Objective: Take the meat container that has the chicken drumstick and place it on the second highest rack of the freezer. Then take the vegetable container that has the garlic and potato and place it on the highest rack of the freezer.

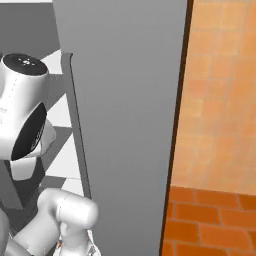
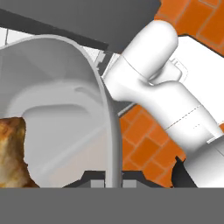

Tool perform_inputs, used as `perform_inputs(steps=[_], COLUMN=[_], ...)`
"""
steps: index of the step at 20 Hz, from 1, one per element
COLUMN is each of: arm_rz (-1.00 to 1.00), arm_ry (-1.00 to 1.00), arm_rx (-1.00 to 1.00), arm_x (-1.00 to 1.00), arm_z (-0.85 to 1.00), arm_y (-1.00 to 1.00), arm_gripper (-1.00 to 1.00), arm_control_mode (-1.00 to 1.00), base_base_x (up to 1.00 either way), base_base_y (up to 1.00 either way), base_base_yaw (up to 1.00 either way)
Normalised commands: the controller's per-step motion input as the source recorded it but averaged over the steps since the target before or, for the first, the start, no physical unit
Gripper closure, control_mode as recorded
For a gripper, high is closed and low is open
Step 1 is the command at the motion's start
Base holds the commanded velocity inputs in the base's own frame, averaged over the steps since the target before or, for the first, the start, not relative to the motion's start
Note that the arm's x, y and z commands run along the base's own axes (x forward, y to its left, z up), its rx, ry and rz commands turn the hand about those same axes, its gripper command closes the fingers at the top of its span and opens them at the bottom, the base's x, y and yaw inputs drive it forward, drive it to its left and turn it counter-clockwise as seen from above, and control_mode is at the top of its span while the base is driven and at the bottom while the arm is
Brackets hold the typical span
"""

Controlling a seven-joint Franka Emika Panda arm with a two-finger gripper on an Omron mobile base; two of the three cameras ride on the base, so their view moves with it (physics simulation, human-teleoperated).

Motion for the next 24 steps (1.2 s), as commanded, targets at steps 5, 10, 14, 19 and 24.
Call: perform_inputs(steps=[5,10,14,19,24], arm_rz=[0.0,0.0,0.0,0.0,-0.14], arm_ry=[0.0,0.0,0.0,0.0,-0.07], arm_rx=[0.0,0.0,0.0,0.0,0.0], arm_x=[0.0,0.0,0.0,0.0,-0.07], arm_z=[0.0,0.0,0.0,0.0,0.0], arm_y=[0.0,0.0,0.0,0.0,0.15], arm_gripper=[1.0,1.0,1.0,1.0,1.0], arm_control_mode=[1.0,1.0,1.0,1.0,-1.0], base_base_x=[0.42,0.12,0.62,0.53,-0.02], base_base_y=[-0.01,0.0,0.01,0.15,0.15], base_base_yaw=[0.42,0.48,0.34,0.17,-0.01])
